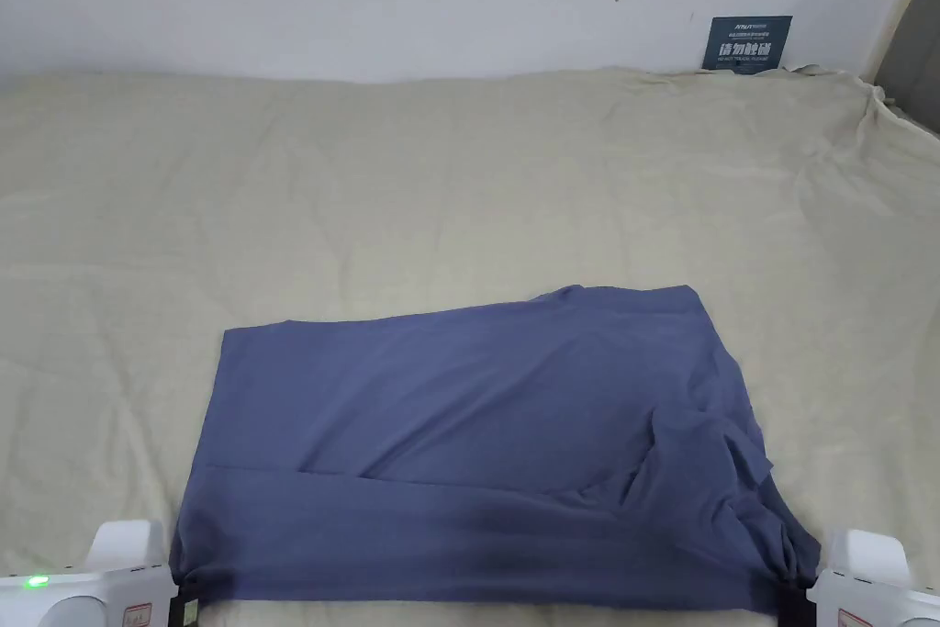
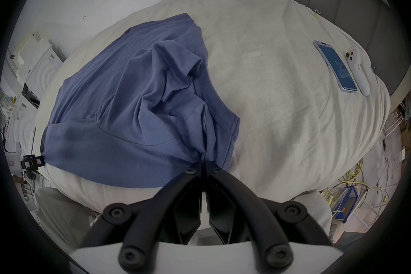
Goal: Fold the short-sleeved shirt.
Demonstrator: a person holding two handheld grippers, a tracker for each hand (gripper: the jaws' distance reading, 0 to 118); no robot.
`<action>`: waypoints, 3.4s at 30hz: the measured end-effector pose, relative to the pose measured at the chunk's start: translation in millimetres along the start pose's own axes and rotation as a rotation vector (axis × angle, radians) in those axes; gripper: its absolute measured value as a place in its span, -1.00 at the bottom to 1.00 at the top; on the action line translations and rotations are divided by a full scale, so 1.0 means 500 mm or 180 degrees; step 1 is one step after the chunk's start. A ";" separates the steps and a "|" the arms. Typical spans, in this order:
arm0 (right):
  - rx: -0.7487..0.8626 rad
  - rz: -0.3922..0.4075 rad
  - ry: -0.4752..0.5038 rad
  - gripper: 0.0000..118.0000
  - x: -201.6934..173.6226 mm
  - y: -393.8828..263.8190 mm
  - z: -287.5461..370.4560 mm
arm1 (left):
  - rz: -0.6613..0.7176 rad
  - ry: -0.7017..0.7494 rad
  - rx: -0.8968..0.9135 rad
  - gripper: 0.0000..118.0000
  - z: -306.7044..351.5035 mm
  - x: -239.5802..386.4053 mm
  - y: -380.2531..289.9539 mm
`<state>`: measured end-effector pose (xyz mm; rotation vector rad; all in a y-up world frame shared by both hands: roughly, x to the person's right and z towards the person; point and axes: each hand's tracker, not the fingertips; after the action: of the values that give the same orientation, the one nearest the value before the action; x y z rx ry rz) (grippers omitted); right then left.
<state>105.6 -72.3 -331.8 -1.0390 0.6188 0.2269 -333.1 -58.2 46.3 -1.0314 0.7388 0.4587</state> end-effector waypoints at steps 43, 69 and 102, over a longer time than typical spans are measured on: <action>0.2164 0.0445 0.0151 -0.98 -0.201 0.332 0.233 | -0.0195 -0.0202 0.1144 -1.00 -0.033 0.080 0.499; 0.1436 0.0137 0.0263 -0.98 -0.143 0.441 0.036 | -0.0114 -0.0075 -0.0025 -1.00 -0.275 0.050 0.593; 0.0403 0.0470 0.0003 -0.91 -0.169 0.592 -0.249 | -0.0191 -0.0414 0.0685 -1.00 -0.091 0.010 0.520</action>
<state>-144.0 -21.2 -544.7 -0.8724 0.7027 0.3125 -515.9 19.1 -127.8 -0.8122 0.6248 0.3816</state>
